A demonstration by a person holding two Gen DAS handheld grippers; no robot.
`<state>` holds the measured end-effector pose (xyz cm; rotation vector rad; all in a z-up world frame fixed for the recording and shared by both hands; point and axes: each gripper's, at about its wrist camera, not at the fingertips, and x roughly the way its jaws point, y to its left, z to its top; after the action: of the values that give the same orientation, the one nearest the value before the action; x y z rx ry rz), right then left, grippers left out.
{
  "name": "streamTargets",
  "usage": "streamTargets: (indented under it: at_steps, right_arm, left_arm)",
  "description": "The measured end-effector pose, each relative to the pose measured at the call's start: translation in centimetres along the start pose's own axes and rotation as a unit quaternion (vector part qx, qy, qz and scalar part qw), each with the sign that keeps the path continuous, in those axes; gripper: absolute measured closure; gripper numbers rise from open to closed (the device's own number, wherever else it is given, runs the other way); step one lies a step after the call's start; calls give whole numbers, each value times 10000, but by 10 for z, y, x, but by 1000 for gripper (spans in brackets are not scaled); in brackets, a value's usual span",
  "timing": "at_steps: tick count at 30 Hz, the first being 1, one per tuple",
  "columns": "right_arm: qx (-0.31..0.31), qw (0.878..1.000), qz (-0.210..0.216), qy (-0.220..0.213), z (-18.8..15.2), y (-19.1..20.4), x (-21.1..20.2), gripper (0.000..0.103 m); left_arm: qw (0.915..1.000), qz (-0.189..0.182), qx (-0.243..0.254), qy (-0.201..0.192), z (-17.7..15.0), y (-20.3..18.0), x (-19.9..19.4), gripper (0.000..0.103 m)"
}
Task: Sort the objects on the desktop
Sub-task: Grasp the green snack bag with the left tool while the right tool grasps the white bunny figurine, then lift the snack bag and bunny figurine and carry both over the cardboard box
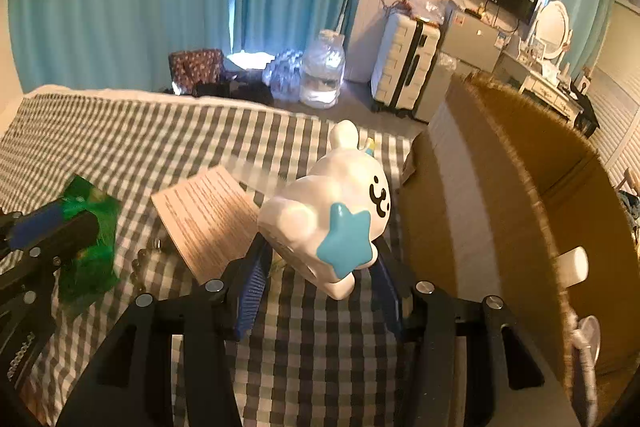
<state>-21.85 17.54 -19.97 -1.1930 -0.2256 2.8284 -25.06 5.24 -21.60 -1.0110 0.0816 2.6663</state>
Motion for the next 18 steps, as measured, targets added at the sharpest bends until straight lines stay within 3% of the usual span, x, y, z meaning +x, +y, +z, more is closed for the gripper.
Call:
streamTargets:
  at_steps: [5, 8, 10, 12, 13, 18]
  right_arm:
    - [59, 9997, 1, -249, 8, -5, -17, 54]
    - [97, 9992, 30, -382, 18, -12, -22, 54]
    - [116, 9987, 52, -491, 23, -15, -29, 54]
    - [109, 9981, 61, -607, 27, -17, -38, 54]
    - [113, 9977, 66, -659, 29, -18, -41, 54]
    - [176, 9958, 143, -892, 36, -27, -60, 54]
  left_arm:
    - [9999, 11, -14, -114, 1, -5, -11, 85]
    - [9998, -194, -59, -35, 1, -1, -14, 82]
    - [9999, -105, 28, 132, -7, 3, -12, 72]
    - [9996, 86, 91, 271, -16, 0, -4, 31]
    - [9993, 137, 97, 342, -20, 0, 1, 25]
    - [9979, 124, 74, 633, -32, -4, 25, 22]
